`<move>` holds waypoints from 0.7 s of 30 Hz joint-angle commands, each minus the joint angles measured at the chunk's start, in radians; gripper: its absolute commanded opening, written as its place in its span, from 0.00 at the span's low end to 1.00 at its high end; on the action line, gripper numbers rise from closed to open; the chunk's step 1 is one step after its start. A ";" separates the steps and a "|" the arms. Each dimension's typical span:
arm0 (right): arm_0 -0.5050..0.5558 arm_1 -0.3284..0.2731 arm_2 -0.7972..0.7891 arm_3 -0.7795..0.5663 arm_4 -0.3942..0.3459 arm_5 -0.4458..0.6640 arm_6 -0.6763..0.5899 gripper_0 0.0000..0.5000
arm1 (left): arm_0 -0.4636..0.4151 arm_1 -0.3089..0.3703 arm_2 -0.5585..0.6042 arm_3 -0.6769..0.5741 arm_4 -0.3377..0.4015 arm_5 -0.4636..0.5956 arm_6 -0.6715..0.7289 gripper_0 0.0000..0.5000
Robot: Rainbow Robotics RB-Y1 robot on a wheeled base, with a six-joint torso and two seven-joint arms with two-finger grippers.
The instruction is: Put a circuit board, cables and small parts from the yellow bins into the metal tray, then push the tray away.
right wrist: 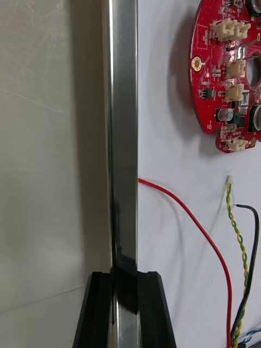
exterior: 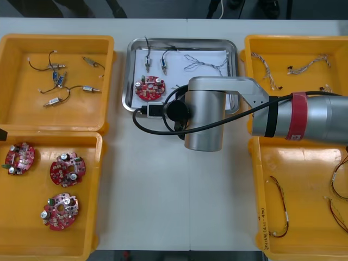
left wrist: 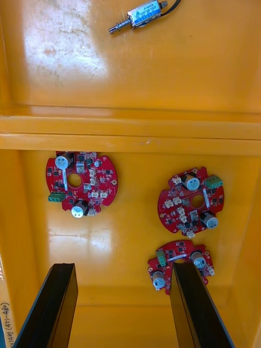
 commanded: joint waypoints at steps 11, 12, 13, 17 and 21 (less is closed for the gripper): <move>-0.085 -0.007 0.013 0.061 -0.008 -0.075 0.049 0.00 | 0.022 -0.009 0.031 -0.028 -0.010 0.007 -0.074 1.00; -0.086 -0.008 0.013 0.064 -0.008 -0.081 0.049 0.00 | 0.022 -0.009 0.031 -0.028 -0.010 0.007 -0.074 1.00; -0.088 -0.007 0.013 0.070 -0.008 -0.089 0.050 0.00 | 0.022 -0.009 0.031 -0.028 -0.010 0.007 -0.074 1.00; -0.091 -0.007 0.013 0.094 -0.008 -0.121 0.053 0.00 | 0.022 -0.009 0.031 -0.028 -0.010 0.007 -0.074 1.00; -0.092 -0.001 0.013 0.117 -0.008 -0.145 0.057 0.00 | 0.022 -0.009 0.031 -0.028 -0.010 0.007 -0.074 1.00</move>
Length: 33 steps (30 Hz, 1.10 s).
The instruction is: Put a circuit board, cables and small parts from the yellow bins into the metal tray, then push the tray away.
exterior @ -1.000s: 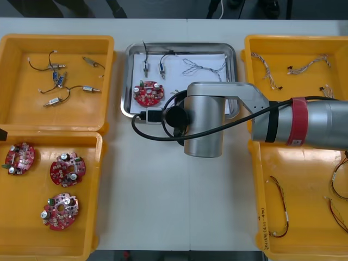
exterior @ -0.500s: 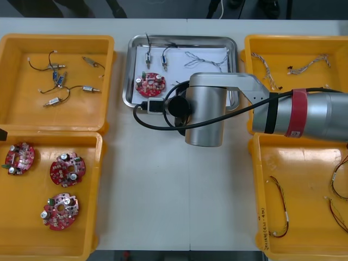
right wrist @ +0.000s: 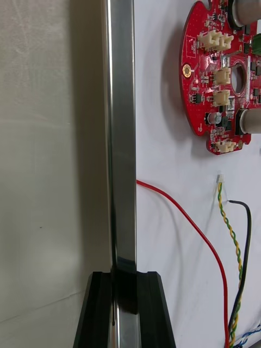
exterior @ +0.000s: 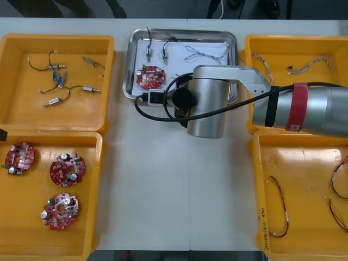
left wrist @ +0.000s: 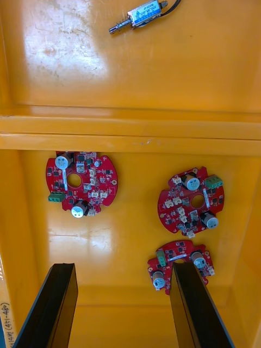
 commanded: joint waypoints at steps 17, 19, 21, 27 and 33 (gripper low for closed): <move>-0.067 0.002 0.013 0.046 -0.004 -0.075 0.062 0.00 | 0.022 -0.009 0.031 -0.028 -0.010 0.007 -0.074 1.00; -0.067 0.005 0.013 0.046 -0.004 -0.075 0.064 0.06 | 0.022 -0.009 0.031 -0.028 -0.010 0.007 -0.074 1.00; -0.067 0.007 0.013 0.048 -0.004 -0.075 0.064 0.36 | 0.022 -0.009 0.031 -0.028 -0.010 0.007 -0.074 1.00; -0.069 0.007 0.013 0.046 -0.004 -0.075 0.064 1.00 | 0.022 -0.009 0.031 -0.028 -0.010 0.007 -0.074 1.00; -0.069 0.007 -0.004 0.031 -0.021 -0.041 0.064 1.00 | 0.022 -0.009 0.031 -0.028 -0.010 0.007 -0.074 1.00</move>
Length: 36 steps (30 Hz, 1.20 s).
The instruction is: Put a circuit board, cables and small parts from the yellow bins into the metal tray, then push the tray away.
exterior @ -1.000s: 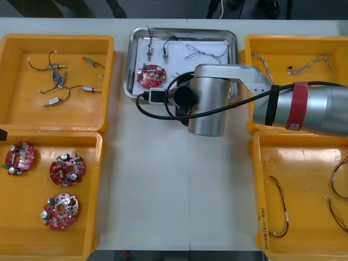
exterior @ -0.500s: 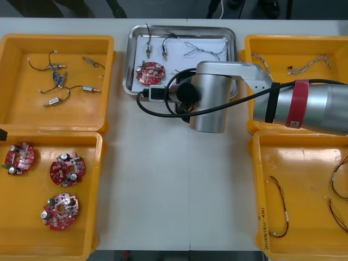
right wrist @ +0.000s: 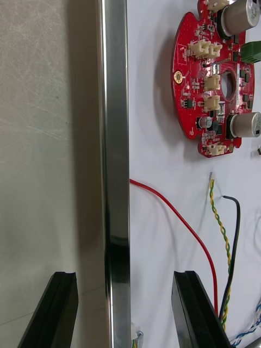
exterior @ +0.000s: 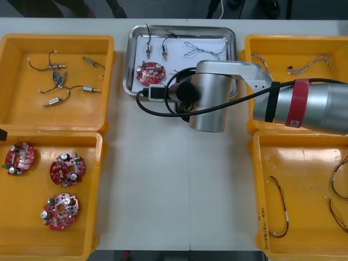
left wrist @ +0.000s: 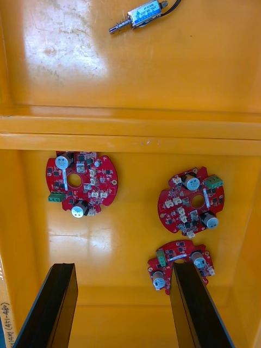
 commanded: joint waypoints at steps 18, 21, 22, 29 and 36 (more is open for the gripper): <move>-0.024 0.034 -0.234 -0.261 -0.202 0.429 -0.004 1.00 | 0.022 -0.009 0.031 -0.028 -0.010 0.007 -0.074 1.00; 0.016 0.054 -0.339 -0.305 -0.233 0.539 -0.013 1.00 | 0.022 -0.009 0.031 -0.028 -0.010 0.007 -0.074 1.00; 0.033 0.062 -0.377 -0.327 -0.240 0.584 -0.017 1.00 | 0.022 -0.009 0.031 -0.028 -0.010 0.007 -0.074 1.00; 0.125 0.071 -0.532 -0.474 -0.268 0.788 -0.131 1.00 | 0.022 -0.009 0.031 -0.028 -0.010 0.007 -0.074 1.00; 0.242 0.068 -0.662 -0.635 -0.268 0.965 -0.280 1.00 | 0.022 -0.009 0.031 -0.028 -0.010 0.007 -0.074 1.00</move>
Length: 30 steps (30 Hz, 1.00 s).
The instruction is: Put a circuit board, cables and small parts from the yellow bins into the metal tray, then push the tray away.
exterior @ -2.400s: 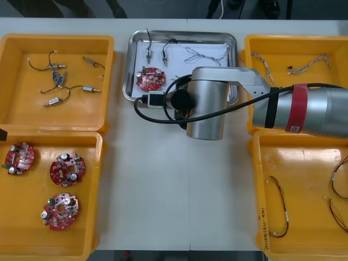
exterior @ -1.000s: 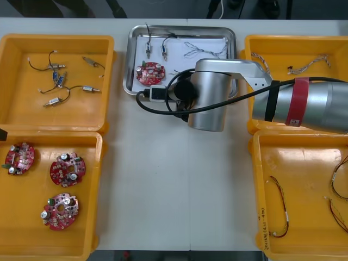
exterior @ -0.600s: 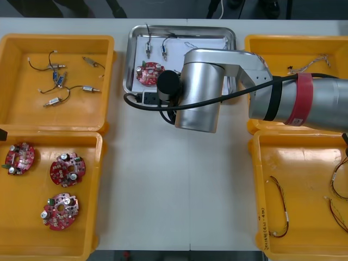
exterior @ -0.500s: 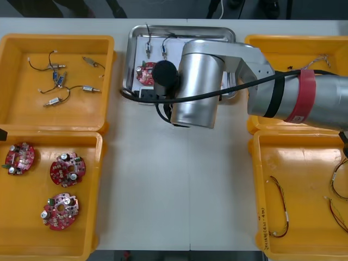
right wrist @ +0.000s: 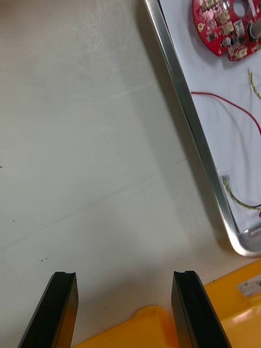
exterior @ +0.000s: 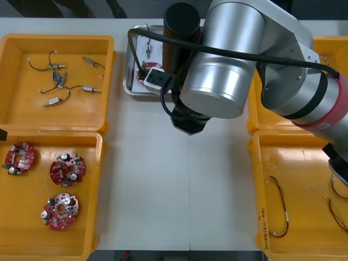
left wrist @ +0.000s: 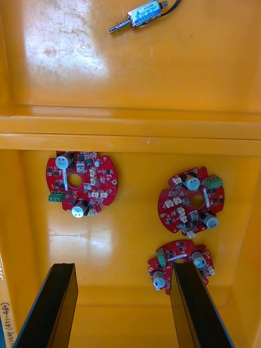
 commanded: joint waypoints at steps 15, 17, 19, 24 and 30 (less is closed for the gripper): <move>0.412 -0.162 -0.497 -0.413 -0.194 0.053 -0.443 1.00 | 0.022 -0.009 0.031 -0.027 -0.009 0.007 -0.074 1.00; 0.443 -0.182 -0.532 -0.417 -0.210 0.053 -0.464 1.00 | 0.022 -0.009 0.031 -0.027 -0.009 0.007 -0.074 1.00; 0.499 -0.225 -0.608 -0.420 -0.228 0.053 -0.478 1.00 | 0.022 -0.009 0.031 -0.027 -0.009 0.007 -0.074 1.00; 0.610 -0.303 -0.735 -0.427 -0.193 0.053 -0.460 1.00 | 0.022 -0.009 0.031 -0.027 -0.009 0.007 -0.074 1.00; 0.705 -0.332 -0.845 -0.411 -0.122 0.053 -0.444 1.00 | 0.022 -0.009 0.031 -0.027 -0.009 0.007 -0.074 1.00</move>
